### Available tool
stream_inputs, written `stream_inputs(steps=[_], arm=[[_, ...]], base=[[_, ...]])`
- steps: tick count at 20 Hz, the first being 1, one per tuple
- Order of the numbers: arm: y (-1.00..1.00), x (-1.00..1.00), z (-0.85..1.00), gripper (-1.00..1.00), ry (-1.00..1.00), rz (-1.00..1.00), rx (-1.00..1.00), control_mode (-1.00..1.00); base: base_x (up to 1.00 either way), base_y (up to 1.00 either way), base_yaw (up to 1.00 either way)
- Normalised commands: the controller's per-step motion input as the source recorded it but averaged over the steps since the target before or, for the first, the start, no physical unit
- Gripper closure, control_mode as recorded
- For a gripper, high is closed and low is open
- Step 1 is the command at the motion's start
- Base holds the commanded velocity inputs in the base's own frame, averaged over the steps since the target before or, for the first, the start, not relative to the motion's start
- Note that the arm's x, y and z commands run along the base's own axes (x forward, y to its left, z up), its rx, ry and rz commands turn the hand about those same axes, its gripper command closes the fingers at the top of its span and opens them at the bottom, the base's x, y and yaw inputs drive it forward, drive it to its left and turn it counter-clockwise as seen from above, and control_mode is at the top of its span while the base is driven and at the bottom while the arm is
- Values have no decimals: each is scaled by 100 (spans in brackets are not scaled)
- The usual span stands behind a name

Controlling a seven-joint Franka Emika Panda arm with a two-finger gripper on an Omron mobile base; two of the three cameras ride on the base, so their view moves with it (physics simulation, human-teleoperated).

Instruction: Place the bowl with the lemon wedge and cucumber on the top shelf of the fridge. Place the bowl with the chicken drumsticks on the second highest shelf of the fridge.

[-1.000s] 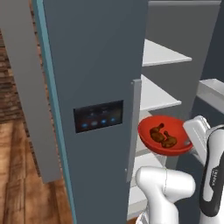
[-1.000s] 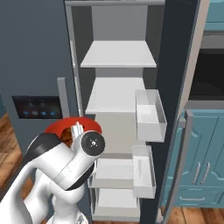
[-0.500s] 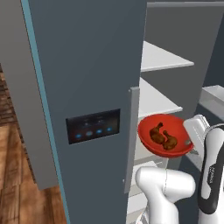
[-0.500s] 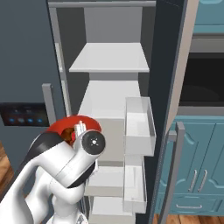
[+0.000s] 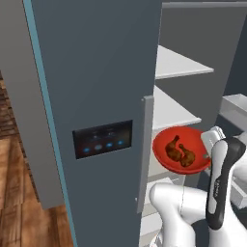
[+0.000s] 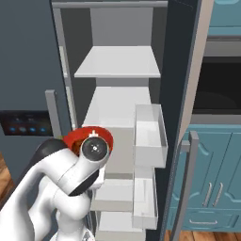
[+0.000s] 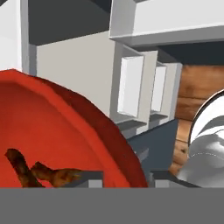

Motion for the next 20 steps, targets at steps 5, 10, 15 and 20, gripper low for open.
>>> stream_inputs(steps=[5, 10, 15, 20], arm=[[-3, -65, 6, 100, -22, -1, 0, -100], [3, 56, 7, 100, -30, -13, 0, -100], [18, 82, 2, 100, -18, -16, 0, -100], [22, 90, 0, 100, 0, -6, 0, -100]], base=[[0, 0, 0], [0, 0, 0], [0, 0, 0], [0, 0, 0]])
